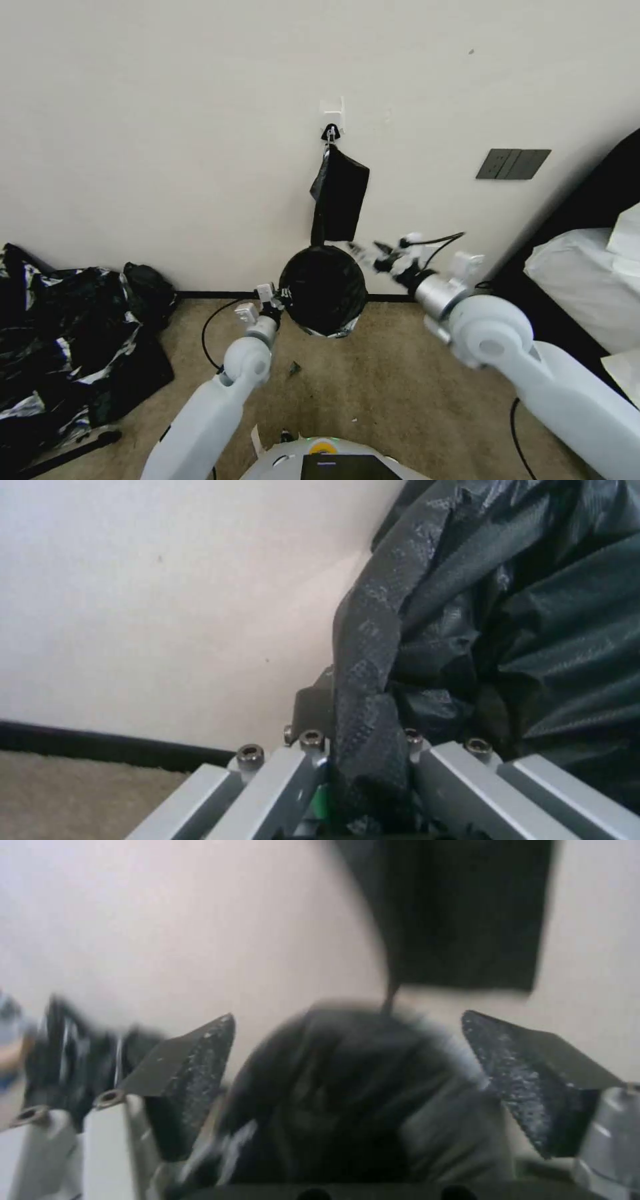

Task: Place a trash bag onto the trash bin.

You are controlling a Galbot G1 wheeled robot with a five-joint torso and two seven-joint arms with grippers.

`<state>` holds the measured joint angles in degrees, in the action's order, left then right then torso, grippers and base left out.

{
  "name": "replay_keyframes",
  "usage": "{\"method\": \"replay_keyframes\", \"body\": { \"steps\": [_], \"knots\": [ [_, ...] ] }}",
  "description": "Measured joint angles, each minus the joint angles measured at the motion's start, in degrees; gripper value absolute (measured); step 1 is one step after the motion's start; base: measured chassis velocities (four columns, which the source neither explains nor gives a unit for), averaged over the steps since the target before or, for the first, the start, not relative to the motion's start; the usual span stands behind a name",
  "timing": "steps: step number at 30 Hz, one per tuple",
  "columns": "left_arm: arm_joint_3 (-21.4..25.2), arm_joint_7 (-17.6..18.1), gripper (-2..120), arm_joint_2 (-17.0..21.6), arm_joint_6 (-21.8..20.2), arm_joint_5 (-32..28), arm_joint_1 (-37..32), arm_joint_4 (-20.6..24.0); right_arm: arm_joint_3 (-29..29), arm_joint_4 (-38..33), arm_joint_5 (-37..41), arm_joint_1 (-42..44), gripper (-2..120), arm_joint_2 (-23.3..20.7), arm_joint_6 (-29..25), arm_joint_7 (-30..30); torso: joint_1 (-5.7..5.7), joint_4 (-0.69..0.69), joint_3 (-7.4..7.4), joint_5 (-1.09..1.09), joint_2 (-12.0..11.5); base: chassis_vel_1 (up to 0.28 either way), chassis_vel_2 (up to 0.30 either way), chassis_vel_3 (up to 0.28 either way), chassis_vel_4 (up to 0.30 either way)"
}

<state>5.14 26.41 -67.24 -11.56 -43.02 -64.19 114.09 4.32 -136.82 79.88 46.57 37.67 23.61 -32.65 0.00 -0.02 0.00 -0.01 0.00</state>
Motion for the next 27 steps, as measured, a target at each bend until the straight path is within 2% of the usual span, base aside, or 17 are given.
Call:
{"method": "replay_keyframes", "body": {
  "steps": [1,2,4,5,6,7,9,10,11,13,14,17,19,21,23,27],
  "knots": [
    [-0.60,0.30,1,-0.22,-0.07,2.11,0.00,-0.07,-3.32,0.02,0.19,-1.94,78,1.02,1.19,-2.59,0.00,0.02,0.00,0.01,0.00,0.000,0.000,0.000,0.000],
    [-0.60,0.30,1,-0.22,-0.07,2.11,0.00,-0.07,-3.32,0.02,0.19,-1.94,78,1.02,1.19,-2.59,0.00,0.02,0.00,0.01,0.00,0.000,0.000,0.000,0.000],
    [-1.83,0.90,1,-0.65,-0.08,5.55,-0.12,-0.12,-11.15,1.33,2.36,-6.11,68,5.03,3.58,-11.65,0.00,0.03,0.00,0.01,0.00,0.000,0.000,0.000,0.000],
    [-2.20,1.06,1,-0.83,-0.05,6.59,-0.22,-0.11,-13.49,1.99,3.68,-7.37,65,6.74,3.91,-14.98,0.00,0.03,0.00,0.02,0.00,0.000,0.000,0.000,0.000],
    [-2.20,1.06,1,-0.83,-0.05,6.59,-0.22,-0.11,-13.49,1.99,3.68,-7.37,65,6.74,3.91,-14.98,0.00,0.03,0.00,0.02,0.00,0.000,0.000,0.000,0.000],
    [-2.73,1.51,1,-1.07,0.06,8.32,-0.45,0.01,-17.23,3.37,6.02,-9.56,58,10.11,4.09,-20.79,0.00,0.04,0.00,0.01,0.00,0.000,0.000,0.000,0.000],
    [-3.11,1.89,1,-1.15,0.17,10.03,-0.70,0.38,-19.96,5.03,7.80,-11.38,50,13.03,4.06,-25.79,0.00,0.04,0.00,-0.01,0.00,0.000,0.000,0.000,0.000],
    [-3.11,1.89,1,-1.15,0.17,10.03,-0.70,0.38,-19.96,5.03,7.80,-11.38,50,13.03,4.06,-25.79,0.00,0.04,0.00,-0.01,0.00,0.000,0.000,0.000,0.000],
    [-3.30,2.01,1,-1.20,0.30,11.55,-0.96,0.93,-21.89,6.42,8.54,-12.75,43,14.95,3.67,-29.52,0.00,0.03,0.00,-0.01,0.00,0.000,0.000,0.000,0.000],
    [-3.43,2.00,1,-1.14,0.81,13.29,-1.35,1.43,-23.49,8.08,9.04,-14.02,35,16.67,3.02,-33.13,0.00,0.01,0.00,0.00,0.00,0.000,0.000,0.000,0.000],
    [-3.43,2.00,1,-1.14,0.81,13.29,-1.35,1.43,-23.49,8.08,9.04,-14.02,35,16.67,3.02,-33.13,0.00,0.01,0.00,0.00,0.00,0.000,0.000,0.000,0.000],
    [-3.66,1.78,1,-1.11,1.90,16.50,-2.60,2.53,-26.04,12.49,8.84,-15.80,18,20.37,1.38,-38.16,0.00,0.01,0.00,0.00,0.00,0.000,0.000,0.000,0.000],
    [-3.75,1.63,1,-1.11,2.12,17.04,-3.02,2.78,-26.40,13.71,8.64,-16.16,15,21.28,0.98,-38.96,0.00,0.02,0.00,0.01,0.00,0.000,0.000,0.000,0.000],
    [-3.83,1.42,1,-1.17,2.47,17.93,-3.78,3.37,-26.93,16.67,8.37,-16.93,4,23.48,0.27,-40.37,0.00,0.02,0.00,0.00,0.00,0.000,0.000,0.000,0.000],
    [-3.83,1.31,1,-1.23,2.64,18.24,-4.10,3.66,-27.25,18.07,8.32,-17.27,0,24.46,0.04,-40.72,0.00,0.02,0.00,0.00,0.00,0.000,0.000,0.000,0.000],
    [-3.80,1.08,1,-1.39,2.78,18.68,-4.75,4.51,-27.79,21.69,7.95,-17.78,0,26.77,-0.32,-41.57,0.00,0.02,0.00,0.01,0.00,0.000,0.000,0.000,0.000]
  ]
}}
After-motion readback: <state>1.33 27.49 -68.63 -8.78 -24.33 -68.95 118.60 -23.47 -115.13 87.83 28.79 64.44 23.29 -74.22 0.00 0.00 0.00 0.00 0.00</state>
